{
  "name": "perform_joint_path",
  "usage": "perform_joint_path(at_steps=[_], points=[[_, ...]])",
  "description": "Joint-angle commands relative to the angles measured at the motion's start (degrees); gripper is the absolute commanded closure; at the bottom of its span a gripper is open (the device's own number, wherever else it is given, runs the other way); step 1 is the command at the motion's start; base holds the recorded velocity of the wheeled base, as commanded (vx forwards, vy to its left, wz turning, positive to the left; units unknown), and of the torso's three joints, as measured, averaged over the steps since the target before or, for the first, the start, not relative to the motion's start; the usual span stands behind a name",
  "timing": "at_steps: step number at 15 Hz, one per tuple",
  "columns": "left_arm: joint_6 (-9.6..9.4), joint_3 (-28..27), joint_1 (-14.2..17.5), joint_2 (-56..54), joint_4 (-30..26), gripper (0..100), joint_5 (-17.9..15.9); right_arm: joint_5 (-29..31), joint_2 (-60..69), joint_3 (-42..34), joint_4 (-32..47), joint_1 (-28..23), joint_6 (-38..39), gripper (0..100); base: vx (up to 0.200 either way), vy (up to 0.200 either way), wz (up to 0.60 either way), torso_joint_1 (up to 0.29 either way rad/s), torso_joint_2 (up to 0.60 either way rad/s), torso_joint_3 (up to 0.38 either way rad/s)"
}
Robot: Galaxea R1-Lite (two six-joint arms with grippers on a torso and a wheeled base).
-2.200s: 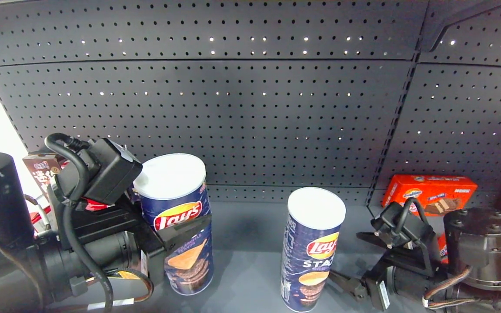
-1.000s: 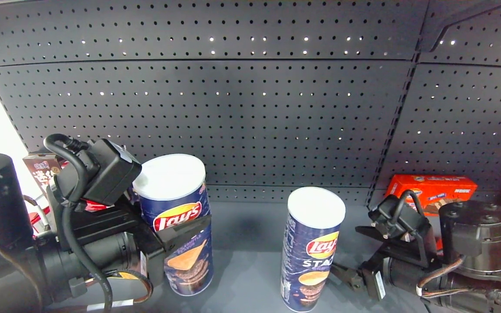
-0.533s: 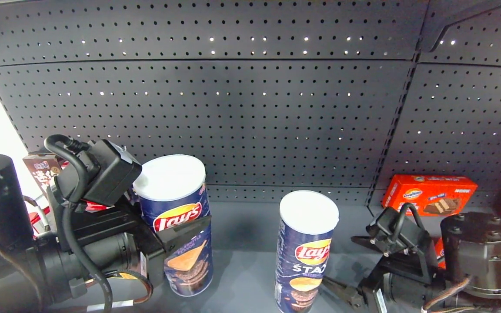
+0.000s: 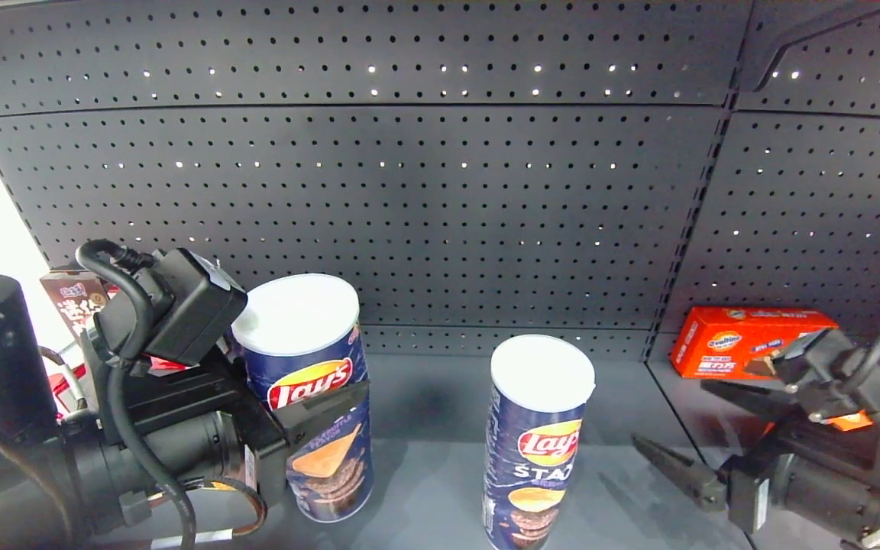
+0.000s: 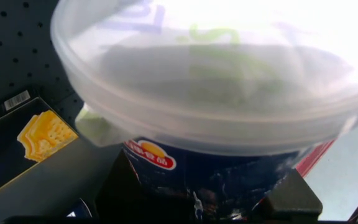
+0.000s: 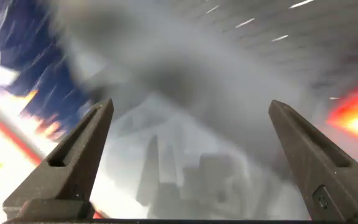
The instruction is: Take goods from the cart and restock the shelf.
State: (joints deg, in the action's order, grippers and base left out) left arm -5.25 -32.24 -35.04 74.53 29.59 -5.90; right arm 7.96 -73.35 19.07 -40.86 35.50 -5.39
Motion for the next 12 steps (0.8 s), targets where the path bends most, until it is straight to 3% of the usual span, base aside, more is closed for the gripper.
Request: perform_joint_path(at_steps=[1, 4, 7, 8, 12], points=[[-0.02, 0.43, -0.03, 0.00, 0.03, 100, 0.01, 0.56, 9.72, -0.26, 0.08, -8.78, -0.06, 0, 0.000, 0.000, 0.00, 0.000, 0.00, 0.000], [-0.02, 2.10, -0.03, -0.18, 0.03, 100, 0.01, 0.39, 18.59, -4.92, 0.26, -18.98, -0.06, 0, 0.000, 0.000, 0.00, 0.000, 0.00, 0.000], [-0.02, 2.71, -0.03, -0.79, 0.74, 100, 0.01, 0.39, 29.76, -16.08, 0.61, -28.20, 0.03, 0, 0.000, 0.000, 0.00, 0.000, 0.00, 0.000], [-0.02, 2.80, -0.03, -1.41, 0.82, 100, 0.10, 1.00, 38.11, -18.98, 5.71, -29.61, 0.03, 0, 0.000, 0.000, 0.00, 0.000, 0.00, 0.000], [-0.11, 5.88, -0.03, -3.17, 2.58, 100, 0.01, 3.99, 62.80, -18.71, 33.48, -30.58, -0.15, 0, 0.000, 0.000, 0.00, 0.000, 0.00, 0.000]])
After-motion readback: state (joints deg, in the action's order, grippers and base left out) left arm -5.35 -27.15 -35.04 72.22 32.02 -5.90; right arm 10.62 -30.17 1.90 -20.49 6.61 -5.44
